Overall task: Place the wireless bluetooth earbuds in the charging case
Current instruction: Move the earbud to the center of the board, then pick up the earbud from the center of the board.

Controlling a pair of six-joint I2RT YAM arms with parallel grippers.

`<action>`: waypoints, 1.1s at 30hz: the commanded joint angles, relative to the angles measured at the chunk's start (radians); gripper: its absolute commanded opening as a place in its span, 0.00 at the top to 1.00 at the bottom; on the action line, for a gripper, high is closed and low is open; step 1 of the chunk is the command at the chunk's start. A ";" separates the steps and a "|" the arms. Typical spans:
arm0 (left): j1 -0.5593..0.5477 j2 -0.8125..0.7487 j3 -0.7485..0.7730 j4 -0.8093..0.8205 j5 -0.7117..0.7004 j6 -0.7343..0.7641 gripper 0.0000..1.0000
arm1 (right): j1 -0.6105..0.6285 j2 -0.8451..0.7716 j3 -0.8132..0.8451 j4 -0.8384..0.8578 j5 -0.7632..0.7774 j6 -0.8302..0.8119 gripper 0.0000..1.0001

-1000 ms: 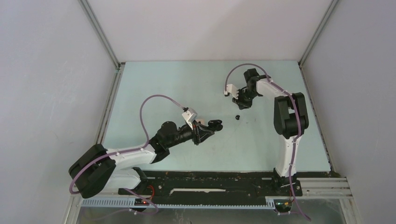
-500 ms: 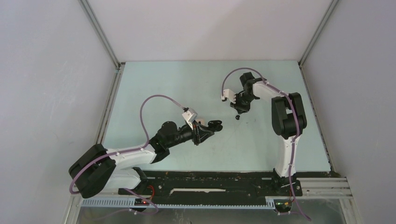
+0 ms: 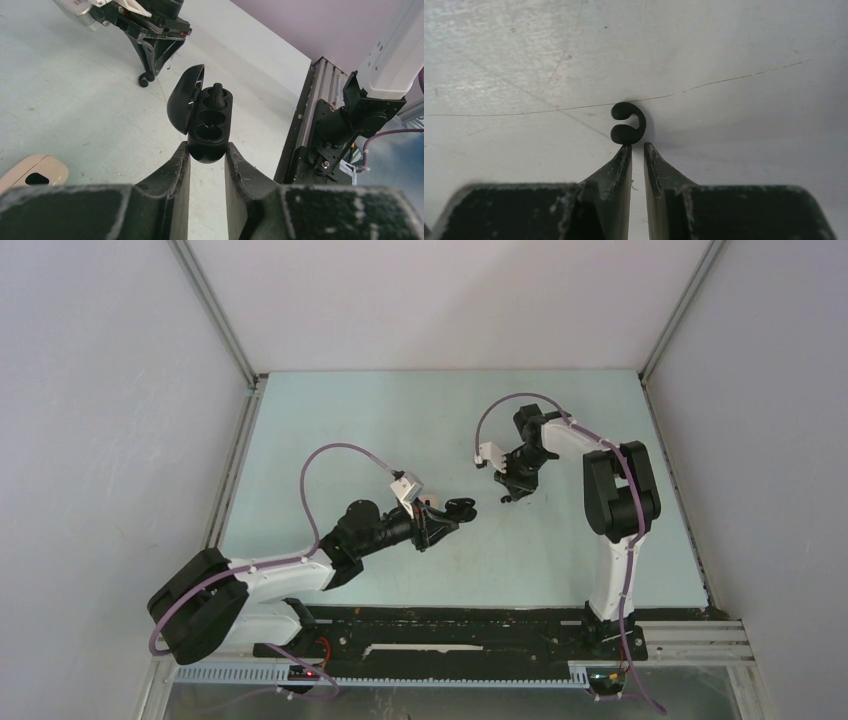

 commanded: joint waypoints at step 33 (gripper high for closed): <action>0.000 -0.009 -0.012 0.034 0.004 0.021 1.00 | -0.025 0.153 0.261 -0.175 -0.126 0.281 0.73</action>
